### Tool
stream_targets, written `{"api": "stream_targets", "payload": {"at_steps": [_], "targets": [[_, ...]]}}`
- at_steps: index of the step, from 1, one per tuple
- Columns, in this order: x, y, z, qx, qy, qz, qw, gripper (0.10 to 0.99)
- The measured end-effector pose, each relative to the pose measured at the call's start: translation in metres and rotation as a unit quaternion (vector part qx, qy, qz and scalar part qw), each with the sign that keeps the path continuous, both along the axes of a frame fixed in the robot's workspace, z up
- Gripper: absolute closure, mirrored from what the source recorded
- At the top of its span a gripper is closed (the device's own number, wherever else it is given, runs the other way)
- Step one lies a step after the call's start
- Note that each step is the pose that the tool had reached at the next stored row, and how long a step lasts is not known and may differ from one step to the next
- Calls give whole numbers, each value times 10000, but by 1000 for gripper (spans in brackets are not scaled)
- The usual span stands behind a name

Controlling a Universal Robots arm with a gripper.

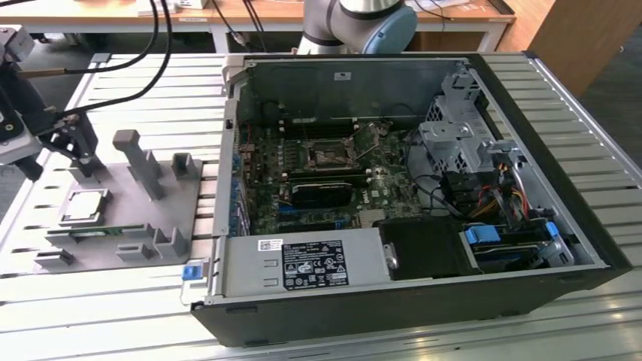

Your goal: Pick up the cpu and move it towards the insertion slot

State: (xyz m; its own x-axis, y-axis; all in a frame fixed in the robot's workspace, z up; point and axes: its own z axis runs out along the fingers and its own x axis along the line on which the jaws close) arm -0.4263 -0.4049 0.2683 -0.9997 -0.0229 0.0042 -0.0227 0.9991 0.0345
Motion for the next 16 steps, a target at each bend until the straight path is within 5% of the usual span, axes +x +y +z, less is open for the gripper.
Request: {"api": "stream_targets", "payload": {"at_steps": [16], "targets": [[-14,-9,-280,13,21,15,10000,369]]}}
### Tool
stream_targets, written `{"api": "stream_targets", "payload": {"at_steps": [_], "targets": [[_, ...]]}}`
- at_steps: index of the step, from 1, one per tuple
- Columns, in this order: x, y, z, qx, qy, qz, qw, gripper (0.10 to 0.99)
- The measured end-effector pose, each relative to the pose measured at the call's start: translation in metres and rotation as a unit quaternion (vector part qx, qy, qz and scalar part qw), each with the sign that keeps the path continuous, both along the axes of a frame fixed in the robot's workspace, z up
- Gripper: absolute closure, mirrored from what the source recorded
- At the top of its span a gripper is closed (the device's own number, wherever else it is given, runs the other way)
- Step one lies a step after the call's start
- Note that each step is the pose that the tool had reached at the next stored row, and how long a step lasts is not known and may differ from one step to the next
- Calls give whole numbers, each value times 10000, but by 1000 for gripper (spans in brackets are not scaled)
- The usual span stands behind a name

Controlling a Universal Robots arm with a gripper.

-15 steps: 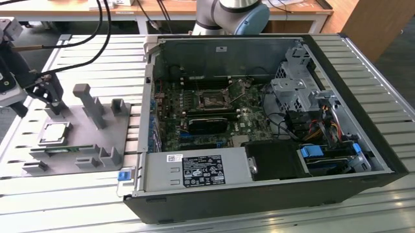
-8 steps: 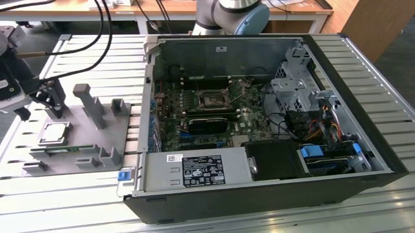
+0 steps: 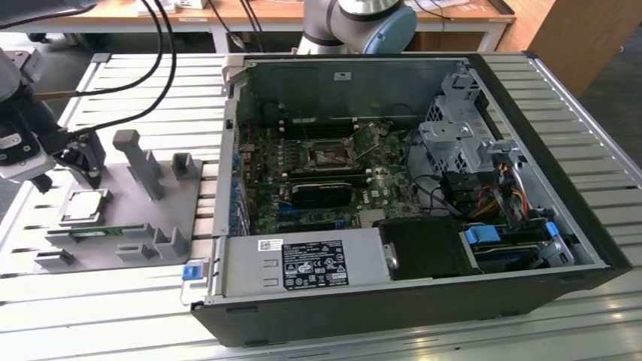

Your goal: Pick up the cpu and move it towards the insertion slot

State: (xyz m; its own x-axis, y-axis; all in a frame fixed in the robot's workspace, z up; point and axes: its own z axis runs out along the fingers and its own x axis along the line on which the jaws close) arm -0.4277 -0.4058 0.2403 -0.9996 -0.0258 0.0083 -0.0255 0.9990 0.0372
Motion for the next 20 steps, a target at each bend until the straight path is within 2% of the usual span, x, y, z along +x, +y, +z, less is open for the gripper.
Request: {"api": "stream_targets", "payload": {"at_steps": [7,20], "targets": [[-23,0,-94,10,0,191,9998,369],[-83,33,-273,9,0,191,9998,369]]}}
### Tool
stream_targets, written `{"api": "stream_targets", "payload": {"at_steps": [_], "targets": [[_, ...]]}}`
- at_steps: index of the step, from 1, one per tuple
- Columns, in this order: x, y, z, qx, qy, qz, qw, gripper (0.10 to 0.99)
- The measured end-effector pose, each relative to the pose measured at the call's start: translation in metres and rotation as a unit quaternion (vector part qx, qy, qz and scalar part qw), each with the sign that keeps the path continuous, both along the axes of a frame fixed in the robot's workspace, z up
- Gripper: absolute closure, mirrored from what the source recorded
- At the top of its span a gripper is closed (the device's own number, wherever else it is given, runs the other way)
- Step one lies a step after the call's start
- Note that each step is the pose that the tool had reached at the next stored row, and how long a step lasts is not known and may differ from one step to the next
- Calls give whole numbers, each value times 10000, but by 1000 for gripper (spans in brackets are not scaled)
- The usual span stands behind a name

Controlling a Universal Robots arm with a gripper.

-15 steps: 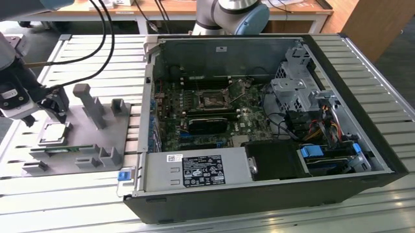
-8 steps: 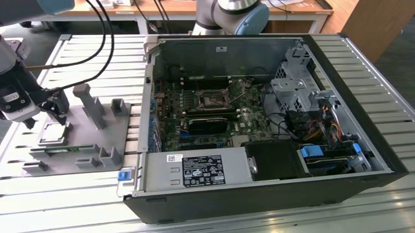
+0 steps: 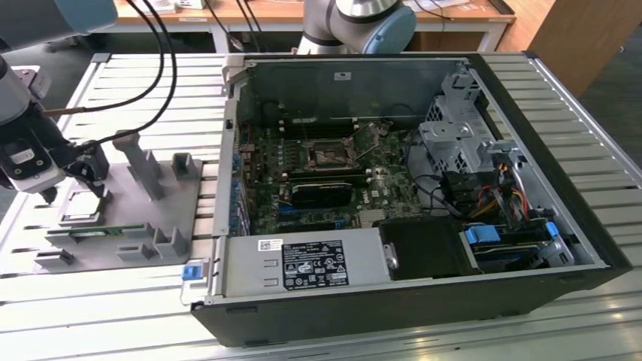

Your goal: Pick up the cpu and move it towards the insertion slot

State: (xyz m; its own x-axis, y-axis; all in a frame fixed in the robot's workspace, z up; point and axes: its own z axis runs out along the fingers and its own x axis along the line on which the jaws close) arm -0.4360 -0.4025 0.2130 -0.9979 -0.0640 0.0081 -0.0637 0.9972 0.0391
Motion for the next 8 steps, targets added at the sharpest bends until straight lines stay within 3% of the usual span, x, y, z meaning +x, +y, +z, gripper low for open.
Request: {"api": "stream_targets", "payload": {"at_steps": [8], "targets": [[-19,18,-92,0,1,-1,10000,369]]}}
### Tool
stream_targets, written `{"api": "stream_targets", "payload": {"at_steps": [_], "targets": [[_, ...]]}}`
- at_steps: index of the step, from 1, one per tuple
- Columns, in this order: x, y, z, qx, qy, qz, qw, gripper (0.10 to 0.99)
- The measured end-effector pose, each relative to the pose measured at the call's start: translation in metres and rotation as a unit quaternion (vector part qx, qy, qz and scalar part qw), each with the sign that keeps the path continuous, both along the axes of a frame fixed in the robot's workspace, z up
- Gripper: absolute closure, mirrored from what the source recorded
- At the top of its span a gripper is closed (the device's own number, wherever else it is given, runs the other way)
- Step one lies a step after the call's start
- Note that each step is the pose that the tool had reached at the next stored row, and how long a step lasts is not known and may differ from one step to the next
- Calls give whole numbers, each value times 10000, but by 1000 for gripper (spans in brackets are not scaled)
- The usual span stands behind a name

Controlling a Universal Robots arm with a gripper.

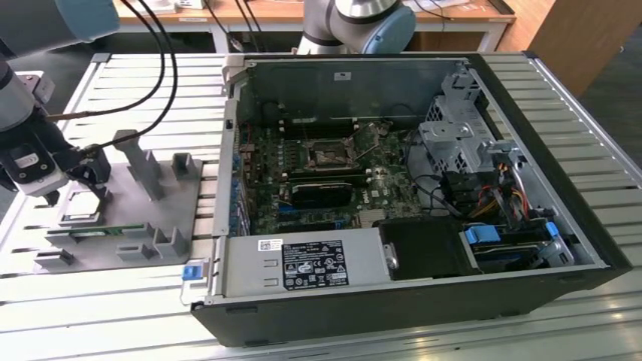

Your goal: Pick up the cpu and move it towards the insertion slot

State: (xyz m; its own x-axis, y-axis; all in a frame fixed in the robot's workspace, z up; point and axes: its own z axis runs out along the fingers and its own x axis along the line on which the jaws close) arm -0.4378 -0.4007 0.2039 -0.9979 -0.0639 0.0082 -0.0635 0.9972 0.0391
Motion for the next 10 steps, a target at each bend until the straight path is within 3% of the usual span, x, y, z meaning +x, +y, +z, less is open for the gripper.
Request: {"api": "stream_targets", "payload": {"at_steps": [10], "targets": [[-12,4,-103,0,-1,-15,10000,369]]}}
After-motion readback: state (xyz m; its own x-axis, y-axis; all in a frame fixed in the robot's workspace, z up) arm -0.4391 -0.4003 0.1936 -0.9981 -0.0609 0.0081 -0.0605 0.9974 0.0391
